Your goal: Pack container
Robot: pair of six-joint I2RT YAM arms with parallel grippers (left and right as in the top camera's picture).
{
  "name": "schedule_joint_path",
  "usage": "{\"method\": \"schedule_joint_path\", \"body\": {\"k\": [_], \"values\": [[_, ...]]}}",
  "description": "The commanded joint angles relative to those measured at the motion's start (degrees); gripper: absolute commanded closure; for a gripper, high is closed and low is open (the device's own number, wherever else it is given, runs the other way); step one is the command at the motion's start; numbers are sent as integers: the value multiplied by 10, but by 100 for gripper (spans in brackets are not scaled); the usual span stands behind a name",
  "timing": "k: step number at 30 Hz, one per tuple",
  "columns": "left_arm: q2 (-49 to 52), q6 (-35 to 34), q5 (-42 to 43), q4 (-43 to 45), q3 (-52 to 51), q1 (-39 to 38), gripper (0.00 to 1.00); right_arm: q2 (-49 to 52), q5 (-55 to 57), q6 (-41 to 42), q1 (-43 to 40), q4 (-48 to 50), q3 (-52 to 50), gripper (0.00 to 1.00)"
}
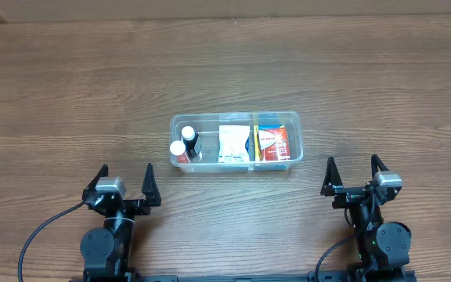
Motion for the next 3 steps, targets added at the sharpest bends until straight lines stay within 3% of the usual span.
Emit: {"method": "schedule_joint_path", "body": {"k": [1, 3], "values": [[-2, 7, -4, -1, -2, 2, 0, -5, 6, -2, -2, 3, -5, 0], [-2, 7, -4, -1, -2, 2, 0, -5, 6, -2, -2, 3, -5, 0]]}}
